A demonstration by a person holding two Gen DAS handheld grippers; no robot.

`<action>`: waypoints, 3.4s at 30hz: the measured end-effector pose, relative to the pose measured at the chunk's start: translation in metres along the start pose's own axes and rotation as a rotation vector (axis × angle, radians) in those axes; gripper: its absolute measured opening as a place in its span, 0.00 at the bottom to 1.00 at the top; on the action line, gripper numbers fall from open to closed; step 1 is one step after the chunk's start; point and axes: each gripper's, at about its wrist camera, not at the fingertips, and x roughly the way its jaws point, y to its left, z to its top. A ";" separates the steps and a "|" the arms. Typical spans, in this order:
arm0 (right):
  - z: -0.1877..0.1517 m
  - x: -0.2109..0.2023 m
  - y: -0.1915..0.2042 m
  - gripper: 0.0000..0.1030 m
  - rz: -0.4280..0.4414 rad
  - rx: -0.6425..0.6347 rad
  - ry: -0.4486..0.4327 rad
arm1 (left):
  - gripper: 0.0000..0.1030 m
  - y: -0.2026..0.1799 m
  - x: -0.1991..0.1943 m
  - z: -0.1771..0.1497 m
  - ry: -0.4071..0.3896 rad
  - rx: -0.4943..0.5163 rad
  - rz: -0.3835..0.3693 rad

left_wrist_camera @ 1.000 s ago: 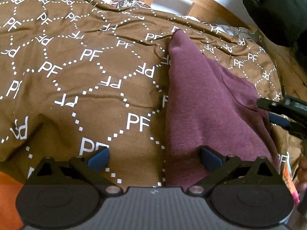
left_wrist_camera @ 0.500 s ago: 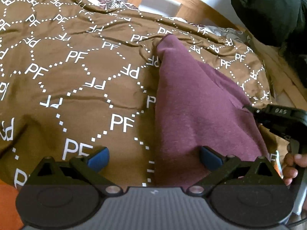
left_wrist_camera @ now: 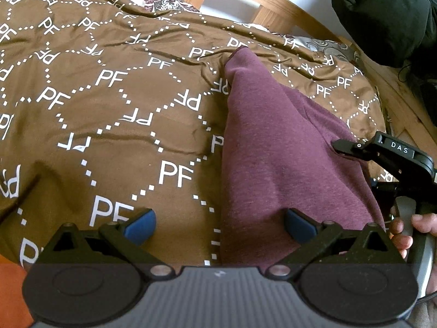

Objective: Fold small clothes

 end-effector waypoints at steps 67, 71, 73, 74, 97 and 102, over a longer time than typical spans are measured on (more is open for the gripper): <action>-0.033 0.014 0.124 0.25 0.097 -0.528 -0.279 | 0.28 0.002 -0.030 0.069 -0.309 0.113 0.051; -0.039 0.033 0.122 0.26 0.078 -0.545 -0.204 | 0.31 0.011 -0.014 0.068 -0.249 0.074 0.051; -0.041 0.036 0.114 0.29 0.060 -0.534 -0.178 | 0.35 0.008 -0.012 0.068 -0.250 0.090 0.062; -0.041 0.035 0.109 0.31 0.048 -0.519 -0.176 | 0.40 0.007 -0.013 0.068 -0.254 0.097 0.072; -0.077 -0.099 0.086 0.99 0.081 -0.310 -0.348 | 0.99 -0.019 -0.129 0.013 -0.404 0.231 0.154; -0.102 -0.142 0.097 0.99 0.080 -0.340 -0.441 | 0.99 -0.013 -0.163 -0.017 -0.400 0.223 0.164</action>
